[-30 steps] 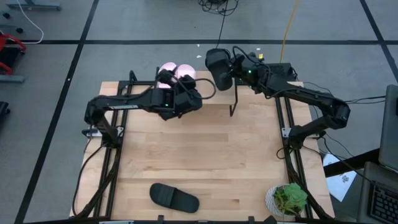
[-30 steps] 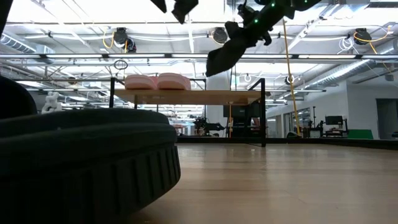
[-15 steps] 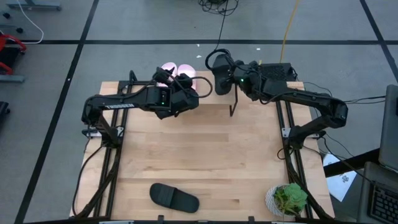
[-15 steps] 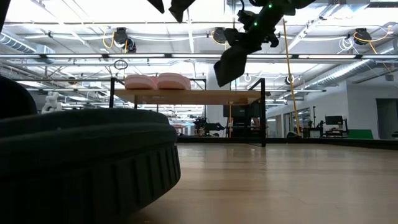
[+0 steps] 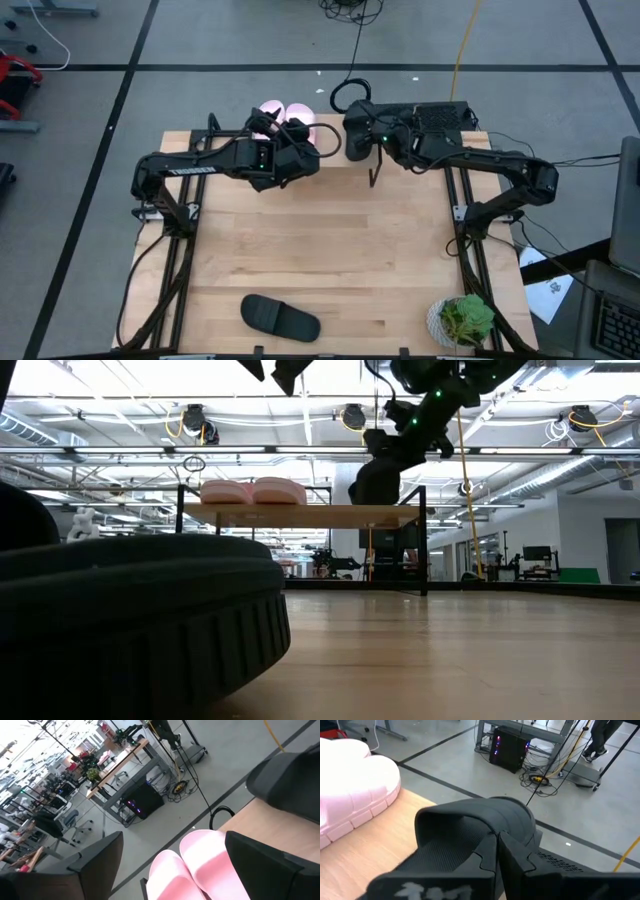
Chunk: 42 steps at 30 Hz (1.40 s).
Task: Pick and place slides into the shelf
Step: Put the right black slide on the shelf
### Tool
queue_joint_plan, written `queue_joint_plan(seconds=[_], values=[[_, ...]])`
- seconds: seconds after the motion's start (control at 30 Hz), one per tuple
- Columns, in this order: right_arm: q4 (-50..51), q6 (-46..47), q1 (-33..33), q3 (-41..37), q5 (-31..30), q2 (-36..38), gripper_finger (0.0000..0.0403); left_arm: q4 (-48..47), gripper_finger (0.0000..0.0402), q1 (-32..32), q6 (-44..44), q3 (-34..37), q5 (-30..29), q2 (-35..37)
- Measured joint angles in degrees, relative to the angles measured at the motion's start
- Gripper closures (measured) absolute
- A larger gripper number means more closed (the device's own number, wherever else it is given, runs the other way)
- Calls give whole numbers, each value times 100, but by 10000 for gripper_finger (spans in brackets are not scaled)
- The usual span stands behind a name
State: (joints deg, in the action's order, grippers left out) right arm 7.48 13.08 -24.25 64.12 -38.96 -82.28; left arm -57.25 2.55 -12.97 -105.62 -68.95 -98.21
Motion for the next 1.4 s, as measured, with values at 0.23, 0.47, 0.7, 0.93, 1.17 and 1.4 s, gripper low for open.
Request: queue_joint_plan(seconds=[0.23,0.47,0.7,0.93,1.17,1.4], values=[[2,-155,0,-15,14,0,403,7,50,0,2,0,4,0],[-95,-490,-4,-15,224,0,403,15,50,0,-68,0,7,0],[-304,-710,-7,-15,326,-28,403,33,50,0,-74,0,41,0],[-276,-598,-7,-113,319,-28,403,39,50,0,-87,0,302,0],[-289,-262,-4,-459,275,-28,403,40,50,0,-85,0,302,-2],[-357,-329,-4,-494,147,63,403,44,50,0,-85,0,304,-2]])
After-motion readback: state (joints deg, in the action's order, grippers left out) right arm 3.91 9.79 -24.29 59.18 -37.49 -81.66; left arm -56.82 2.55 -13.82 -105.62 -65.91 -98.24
